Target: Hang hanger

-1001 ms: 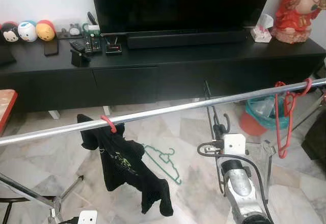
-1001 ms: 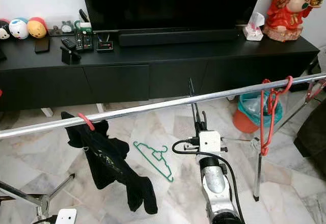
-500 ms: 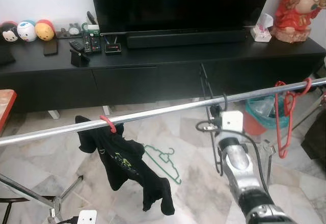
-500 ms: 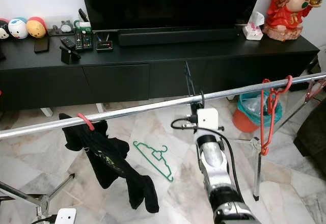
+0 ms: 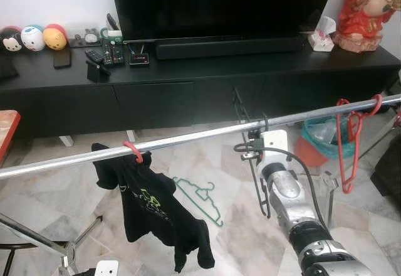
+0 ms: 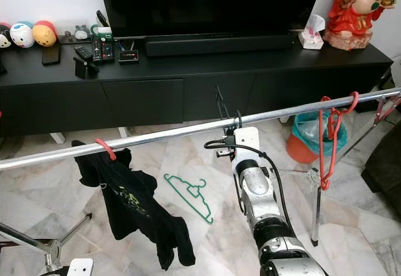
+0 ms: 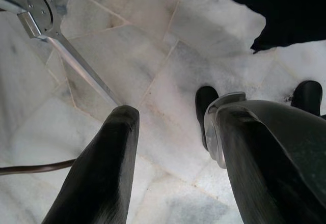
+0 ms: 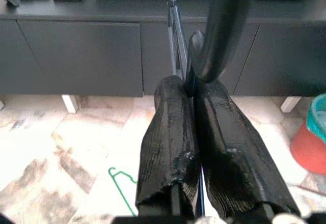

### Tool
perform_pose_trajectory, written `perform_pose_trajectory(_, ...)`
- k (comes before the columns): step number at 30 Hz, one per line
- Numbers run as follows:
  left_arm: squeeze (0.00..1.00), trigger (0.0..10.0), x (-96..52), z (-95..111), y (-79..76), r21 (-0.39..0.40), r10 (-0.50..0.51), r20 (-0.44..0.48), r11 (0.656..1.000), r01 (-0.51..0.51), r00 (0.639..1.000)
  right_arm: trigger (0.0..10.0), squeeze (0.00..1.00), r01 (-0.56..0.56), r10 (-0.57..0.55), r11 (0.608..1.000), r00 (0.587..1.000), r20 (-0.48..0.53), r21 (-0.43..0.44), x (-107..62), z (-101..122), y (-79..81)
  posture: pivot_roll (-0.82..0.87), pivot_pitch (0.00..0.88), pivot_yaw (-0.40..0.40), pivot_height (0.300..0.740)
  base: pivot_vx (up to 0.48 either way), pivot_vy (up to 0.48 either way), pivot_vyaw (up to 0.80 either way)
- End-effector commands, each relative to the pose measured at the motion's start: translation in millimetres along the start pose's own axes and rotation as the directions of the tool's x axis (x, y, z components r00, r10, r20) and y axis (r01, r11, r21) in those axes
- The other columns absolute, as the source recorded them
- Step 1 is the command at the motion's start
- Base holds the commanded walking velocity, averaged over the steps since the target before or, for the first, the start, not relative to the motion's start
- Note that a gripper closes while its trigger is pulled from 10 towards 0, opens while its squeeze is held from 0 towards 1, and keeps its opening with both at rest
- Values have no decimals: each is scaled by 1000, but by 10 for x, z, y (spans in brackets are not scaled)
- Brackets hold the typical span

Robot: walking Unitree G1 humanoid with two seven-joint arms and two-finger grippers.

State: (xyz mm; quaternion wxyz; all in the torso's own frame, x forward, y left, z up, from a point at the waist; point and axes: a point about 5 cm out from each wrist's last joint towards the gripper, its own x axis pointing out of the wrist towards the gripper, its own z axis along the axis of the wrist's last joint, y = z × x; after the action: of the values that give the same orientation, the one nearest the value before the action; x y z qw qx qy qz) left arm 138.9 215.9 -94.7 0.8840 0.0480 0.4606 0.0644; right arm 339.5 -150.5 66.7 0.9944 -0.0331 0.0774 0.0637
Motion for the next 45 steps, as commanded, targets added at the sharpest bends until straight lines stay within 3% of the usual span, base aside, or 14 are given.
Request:
perform_pose_trajectory(1,0,10000,-17,-69,11,15,-3,-24,1000,3,1000,10000,0,-5,5,1000,1000,-29,1,1,-33,6,10,53,-28,740,0,0,0)
perform_pose_trajectory(7,0,10000,-22,-90,-31,18,-12,-30,1000,12,999,10000,0,-19,16,1000,989,-147,-24,-26,-190,30,11,50,-28,740,0,0,0)
perform_pose_trajectory(18,0,10000,-4,-49,-33,21,-14,-37,1000,15,999,10000,0,-20,19,1000,989,-147,-8,-28,-189,47,13,54,-28,740,0,0,0)
perform_pose_trajectory(21,0,10000,-6,-62,-21,19,-19,-48,1000,20,999,10000,0,-14,6,999,977,-214,-36,-46,-269,39,12,55,-28,740,0,0,0)
perform_pose_trajectory(33,0,10000,-17,-94,-13,21,-14,-49,1000,15,999,10000,0,-29,30,1000,985,-170,6,-36,-216,82,12,56,-27,740,0,0,0)
perform_pose_trajectory(34,0,10000,-18,-93,-17,21,-14,-47,1000,15,999,10000,765,-32,34,999,988,-154,14,-33,-199,91,14,55,-28,740,0,0,0)
perform_pose_trajectory(35,0,10000,-17,-92,-19,21,-14,-46,1000,15,999,10000,765,-33,35,999,989,-143,18,-32,-188,96,14,55,-28,740,0,0,0)
perform_pose_trajectory(36,0,10000,-17,-90,-21,21,-14,-45,1000,15,999,10000,875,-34,37,999,990,-133,23,-29,-174,103,13,55,-27,740,0,0,0)
perform_pose_trajectory(37,0,10000,-17,-89,-23,21,-14,-44,1000,15,999,10000,922,-32,35,999,992,-120,20,-27,-157,105,14,55,-28,740,0,0,0)
perform_pose_trajectory(45,0,10000,-19,-95,-24,23,-16,-44,1000,17,999,10000,925,-31,34,999,997,-65,34,-36,-101,119,13,57,-28,740,0,0,0)
